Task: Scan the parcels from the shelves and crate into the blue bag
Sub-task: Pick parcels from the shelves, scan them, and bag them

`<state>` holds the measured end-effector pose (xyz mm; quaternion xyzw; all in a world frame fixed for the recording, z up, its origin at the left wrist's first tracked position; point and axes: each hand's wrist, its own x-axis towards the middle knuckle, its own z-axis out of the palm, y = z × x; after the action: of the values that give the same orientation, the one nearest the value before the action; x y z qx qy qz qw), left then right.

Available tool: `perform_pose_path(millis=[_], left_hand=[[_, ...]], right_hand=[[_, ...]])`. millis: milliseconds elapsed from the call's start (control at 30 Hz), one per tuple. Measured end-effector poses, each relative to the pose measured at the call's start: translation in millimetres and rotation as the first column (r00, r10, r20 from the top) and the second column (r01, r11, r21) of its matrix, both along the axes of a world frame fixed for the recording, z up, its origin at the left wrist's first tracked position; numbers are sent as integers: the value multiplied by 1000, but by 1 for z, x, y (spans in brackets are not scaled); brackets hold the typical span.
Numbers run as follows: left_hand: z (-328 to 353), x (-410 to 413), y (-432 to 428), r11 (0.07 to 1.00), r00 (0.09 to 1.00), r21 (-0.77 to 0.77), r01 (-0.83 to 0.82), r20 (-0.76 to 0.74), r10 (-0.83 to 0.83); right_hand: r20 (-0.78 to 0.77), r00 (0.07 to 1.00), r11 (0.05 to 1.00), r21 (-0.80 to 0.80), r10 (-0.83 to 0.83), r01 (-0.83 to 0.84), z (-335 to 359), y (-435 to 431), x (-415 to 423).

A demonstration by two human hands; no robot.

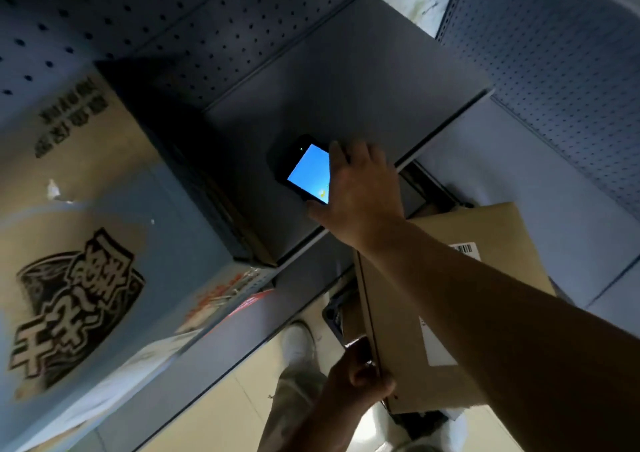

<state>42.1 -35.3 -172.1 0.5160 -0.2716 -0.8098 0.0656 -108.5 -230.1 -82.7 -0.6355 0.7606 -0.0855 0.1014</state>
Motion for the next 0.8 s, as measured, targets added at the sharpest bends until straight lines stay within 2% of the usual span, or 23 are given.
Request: perform_pose_path(millis=[67, 200, 367, 500, 667, 733, 800], left_hand=[[0, 7, 3, 1000, 1000, 13, -6, 18, 6], [6, 15, 7, 994, 996, -73, 76, 51, -73], [34, 17, 14, 988, 992, -119, 93, 97, -82], [87, 15, 17, 992, 990, -96, 87, 116, -76], [169, 14, 22, 966, 978, -200, 163, 163, -132], [202, 11, 28, 973, 989, -201, 116, 116, -94], [236, 8, 36, 976, 996, -210, 55, 76, -40]], right_hand=[[0, 999, 999, -11, -37, 37, -4, -8, 4], [-21, 998, 998, -7, -66, 66, -1, -10, 2], [68, 995, 997, 42, -68, 65, 32, 32, -25], [169, 961, 970, 146, -217, 193, 84, 92, -63], [136, 929, 920, 246, -344, 305, 148, 185, -106], [156, 903, 894, 282, -400, 348, 174, 219, -118], [247, 874, 894, 279, -419, 349, 196, 248, -128]])
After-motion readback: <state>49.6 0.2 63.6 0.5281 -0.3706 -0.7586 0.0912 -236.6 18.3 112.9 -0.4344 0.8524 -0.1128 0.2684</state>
